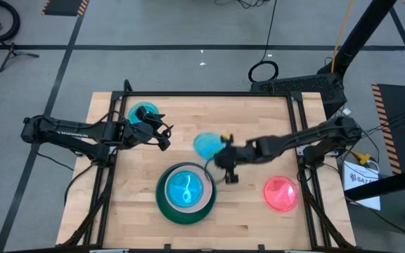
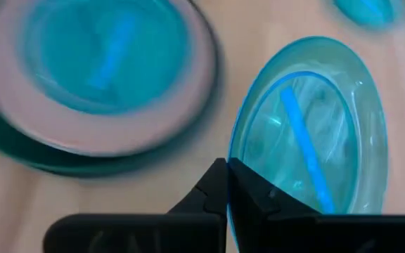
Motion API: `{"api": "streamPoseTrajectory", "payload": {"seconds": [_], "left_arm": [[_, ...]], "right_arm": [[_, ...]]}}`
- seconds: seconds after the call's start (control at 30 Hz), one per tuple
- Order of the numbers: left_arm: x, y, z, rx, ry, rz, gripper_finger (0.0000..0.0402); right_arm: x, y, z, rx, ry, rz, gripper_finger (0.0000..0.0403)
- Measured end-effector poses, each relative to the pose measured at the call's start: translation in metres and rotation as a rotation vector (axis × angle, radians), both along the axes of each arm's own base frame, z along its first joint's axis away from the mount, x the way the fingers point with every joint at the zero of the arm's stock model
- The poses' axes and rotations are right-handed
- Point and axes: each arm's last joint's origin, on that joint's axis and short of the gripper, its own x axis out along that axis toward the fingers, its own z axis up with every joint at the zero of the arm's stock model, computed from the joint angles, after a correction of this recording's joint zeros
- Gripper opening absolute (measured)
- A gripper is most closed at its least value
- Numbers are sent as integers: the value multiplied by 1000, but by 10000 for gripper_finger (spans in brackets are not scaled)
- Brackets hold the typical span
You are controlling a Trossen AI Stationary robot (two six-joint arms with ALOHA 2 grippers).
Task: Stack plastic plates
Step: Stack the right blue plate on top of the blue plate, then stack the blue plate on top of the blue plate
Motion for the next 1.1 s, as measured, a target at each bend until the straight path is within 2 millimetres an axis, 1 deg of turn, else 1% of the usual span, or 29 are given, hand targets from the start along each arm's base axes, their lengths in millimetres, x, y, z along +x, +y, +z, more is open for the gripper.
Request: {"api": "streamPoseTrajectory", "payload": {"seconds": [0.1, 0.23, 0.37, 0.47, 0.53, 0.73, 0.87, 1.0, 1.1], "left_arm": [[0, 0, 0, 0, -2, 0, 267], [0, 0, 0, 0, -3, 0, 267], [0, 0, 0, -1, -4, 0, 267], [0, 0, 0, -2, -5, 1, 267], [0, 0, 0, -5, -8, 3, 266], [0, 0, 0, -15, -17, 10, 267], [0, 0, 0, -18, -19, 12, 267], [0, 0, 0, -35, -30, 24, 267], [-1, 0, -2, -57, -31, 41, 267]], "right_arm": [[12, 23, 1, 14, -6, 103, 1], [33, 51, -6, 27, -4, 229, 0], [51, 73, -14, -4, 26, 314, 0], [56, 76, -14, 27, 47, 349, 0], [59, 77, -12, 45, 29, 360, 0], [63, 82, -21, 91, 40, 398, 6], [64, 86, -23, 118, 33, 409, 32], [63, 87, -24, 138, 48, 382, 64], [57, 85, -29, 127, 130, 372, 80]]}}
